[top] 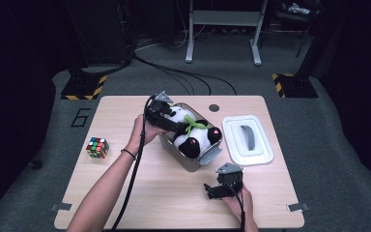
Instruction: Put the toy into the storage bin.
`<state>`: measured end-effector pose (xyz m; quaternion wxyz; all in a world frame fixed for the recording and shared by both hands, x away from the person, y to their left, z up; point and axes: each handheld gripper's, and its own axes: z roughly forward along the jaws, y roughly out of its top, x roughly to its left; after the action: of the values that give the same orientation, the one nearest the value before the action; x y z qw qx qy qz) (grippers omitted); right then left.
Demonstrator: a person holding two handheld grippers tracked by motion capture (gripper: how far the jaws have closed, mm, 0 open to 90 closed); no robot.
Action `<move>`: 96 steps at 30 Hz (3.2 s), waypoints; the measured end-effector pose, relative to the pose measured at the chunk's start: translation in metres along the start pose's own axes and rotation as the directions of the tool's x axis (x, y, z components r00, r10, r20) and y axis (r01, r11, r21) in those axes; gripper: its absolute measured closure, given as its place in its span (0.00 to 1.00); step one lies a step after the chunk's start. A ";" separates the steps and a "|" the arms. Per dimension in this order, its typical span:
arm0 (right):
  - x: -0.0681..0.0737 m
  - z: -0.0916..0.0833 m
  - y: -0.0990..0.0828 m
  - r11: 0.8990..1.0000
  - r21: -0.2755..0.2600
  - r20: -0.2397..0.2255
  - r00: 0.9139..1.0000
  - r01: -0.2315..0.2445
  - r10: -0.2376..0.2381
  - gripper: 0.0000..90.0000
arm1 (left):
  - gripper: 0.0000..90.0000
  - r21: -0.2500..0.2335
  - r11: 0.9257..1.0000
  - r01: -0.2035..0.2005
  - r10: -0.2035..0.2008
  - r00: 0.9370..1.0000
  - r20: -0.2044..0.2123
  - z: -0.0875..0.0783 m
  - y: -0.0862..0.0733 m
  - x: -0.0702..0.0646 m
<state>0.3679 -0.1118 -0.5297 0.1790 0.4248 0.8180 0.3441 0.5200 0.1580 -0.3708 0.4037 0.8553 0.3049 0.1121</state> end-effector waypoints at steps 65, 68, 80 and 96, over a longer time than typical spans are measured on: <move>0.000 0.000 0.000 1.000 0.003 0.001 1.000 -0.006 0.006 0.00 | 0.01 0.251 0.966 0.066 -0.055 0.997 -0.053 0.048 -0.008 -0.007; 0.000 0.000 0.000 1.000 0.002 0.002 1.000 -0.002 0.002 0.00 | 0.02 0.200 0.975 0.099 -0.092 0.995 -0.043 0.039 -0.008 -0.004; 0.000 0.000 0.000 1.000 0.002 0.002 1.000 -0.006 0.006 0.00 | 0.02 0.166 0.986 -0.005 -0.005 0.998 0.056 0.022 0.000 -0.053; 0.000 0.000 0.000 1.000 0.002 -0.001 1.000 -0.007 0.007 0.00 | 0.00 0.162 0.987 0.015 -0.020 0.999 0.030 0.025 -0.005 -0.053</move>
<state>0.3676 -0.1115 -0.5295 0.1771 0.4278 0.8168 0.3441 0.4873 0.1128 -0.3878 0.3387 0.8842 0.3140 0.0702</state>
